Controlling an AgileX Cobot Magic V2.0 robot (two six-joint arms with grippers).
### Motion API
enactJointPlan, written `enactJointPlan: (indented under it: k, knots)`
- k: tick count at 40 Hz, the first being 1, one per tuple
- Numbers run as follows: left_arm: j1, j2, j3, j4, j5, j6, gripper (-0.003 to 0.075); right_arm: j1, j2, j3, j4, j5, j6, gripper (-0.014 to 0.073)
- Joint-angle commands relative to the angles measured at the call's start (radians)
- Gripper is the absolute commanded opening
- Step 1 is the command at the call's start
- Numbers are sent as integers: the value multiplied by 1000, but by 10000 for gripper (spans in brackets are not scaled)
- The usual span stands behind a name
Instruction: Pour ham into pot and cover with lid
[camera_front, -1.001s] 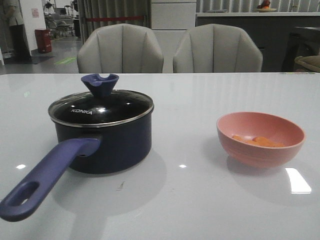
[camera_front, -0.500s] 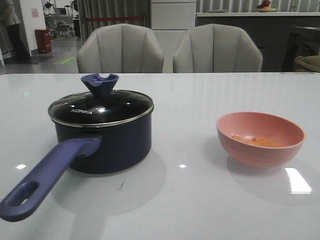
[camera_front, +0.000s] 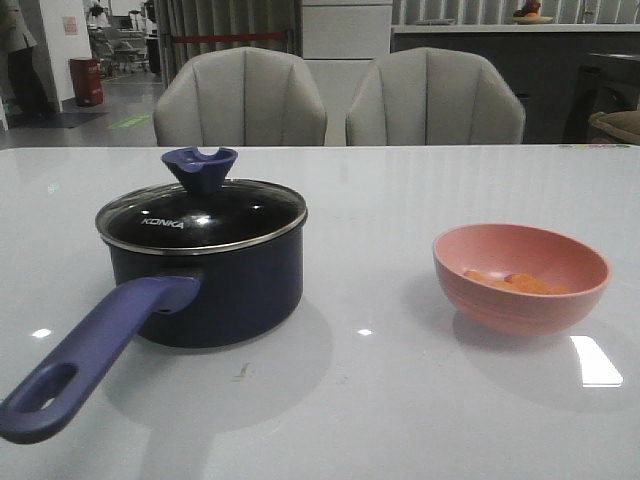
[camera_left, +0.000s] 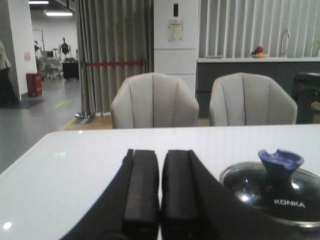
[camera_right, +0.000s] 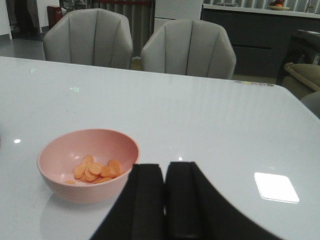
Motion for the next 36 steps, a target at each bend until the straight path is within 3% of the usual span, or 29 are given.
enactJointPlan:
  k: [1, 9, 25, 36]
  knots:
    - [2, -18, 19, 0, -131, -10, 113, -5, -17, -6, -10, -77, 0, 148]
    - [2, -9, -57, 0, -120, -10, 113, -5, -17, -6, -10, -77, 0, 148]
    - [2, 265, -412, -59, 256, -10, 113, -5, -17, -6, -10, -77, 0, 148]
    - [2, 347, -413, -59, 305, -10, 113, -5, -17, -6, -10, -77, 0, 148]
